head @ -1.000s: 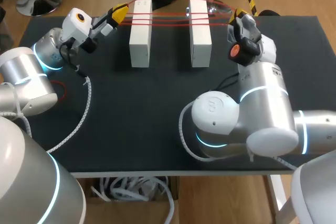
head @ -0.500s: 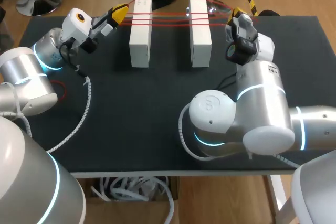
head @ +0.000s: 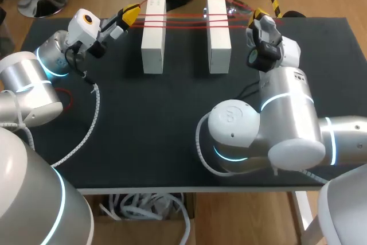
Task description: Grab the tape and strap the tape.
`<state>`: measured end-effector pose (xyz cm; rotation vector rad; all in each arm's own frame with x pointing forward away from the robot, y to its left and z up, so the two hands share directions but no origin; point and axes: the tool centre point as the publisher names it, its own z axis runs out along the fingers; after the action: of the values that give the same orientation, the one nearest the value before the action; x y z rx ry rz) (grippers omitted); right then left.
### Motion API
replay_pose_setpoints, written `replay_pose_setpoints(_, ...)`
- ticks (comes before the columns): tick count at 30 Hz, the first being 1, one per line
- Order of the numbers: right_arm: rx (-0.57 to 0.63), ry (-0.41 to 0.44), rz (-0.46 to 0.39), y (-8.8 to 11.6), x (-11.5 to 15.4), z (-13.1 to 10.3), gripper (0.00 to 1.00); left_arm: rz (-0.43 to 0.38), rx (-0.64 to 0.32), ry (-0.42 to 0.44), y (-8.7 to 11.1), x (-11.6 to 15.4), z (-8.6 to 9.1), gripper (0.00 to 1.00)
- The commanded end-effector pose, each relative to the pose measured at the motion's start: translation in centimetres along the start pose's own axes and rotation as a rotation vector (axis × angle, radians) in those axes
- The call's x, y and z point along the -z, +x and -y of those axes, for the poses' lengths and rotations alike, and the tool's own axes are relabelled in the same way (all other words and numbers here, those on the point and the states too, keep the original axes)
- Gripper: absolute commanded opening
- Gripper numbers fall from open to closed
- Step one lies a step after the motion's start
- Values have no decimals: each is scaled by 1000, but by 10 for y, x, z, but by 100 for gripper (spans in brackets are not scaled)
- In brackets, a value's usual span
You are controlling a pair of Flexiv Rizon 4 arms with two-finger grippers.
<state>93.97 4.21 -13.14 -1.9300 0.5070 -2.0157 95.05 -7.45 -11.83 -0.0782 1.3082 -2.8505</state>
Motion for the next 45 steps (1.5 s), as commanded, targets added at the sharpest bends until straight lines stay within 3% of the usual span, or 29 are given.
replay_pose_setpoints(1, 3, 4, 7, 3, 0, -2, 0, -1, 0, 2, 0, 0, 0, 0)
replay_pose_setpoints(12, 3, 4, 7, 3, 0, -2, 0, -1, 0, 2, 0, 0, 0, 0)
replay_pose_setpoints(17, 3, 4, 7, 3, 0, -2, 0, -70, 91, -187, 0, -6, 13, 0)
replay_pose_setpoints(22, 3, 4, 7, 3, 0, -2, 0, -87, 144, -360, 2, -13, 21, 0)
replay_pose_setpoints(25, 3, 4, 7, 3, 0, -2, 0, -78, 169, -507, 4, -18, 28, 0)
replay_pose_setpoints(31, 3, 4, 7, 3, 0, -2, 0, -26, 206, -781, 13, -24, 40, 0)
replay_pose_setpoints(32, 3, 4, 7, 3, 0, -2, 0, -15, 246, -866, 14, -25, 42, 0)
replay_pose_setpoints(36, 3, 4, 7, 3, 0, -2, 0, 26, 256, -995, 19, -27, 48, 0)
replay_pose_setpoints(40, 3, 4, 7, 3, 0, -2, 0, 72, 296, -1188, 22, -30, 53, 0)
replay_pose_setpoints(45, 3, 4, 7, 3, 0, -2, 0, 152, 261, -1323, 24, -34, 56, 0)
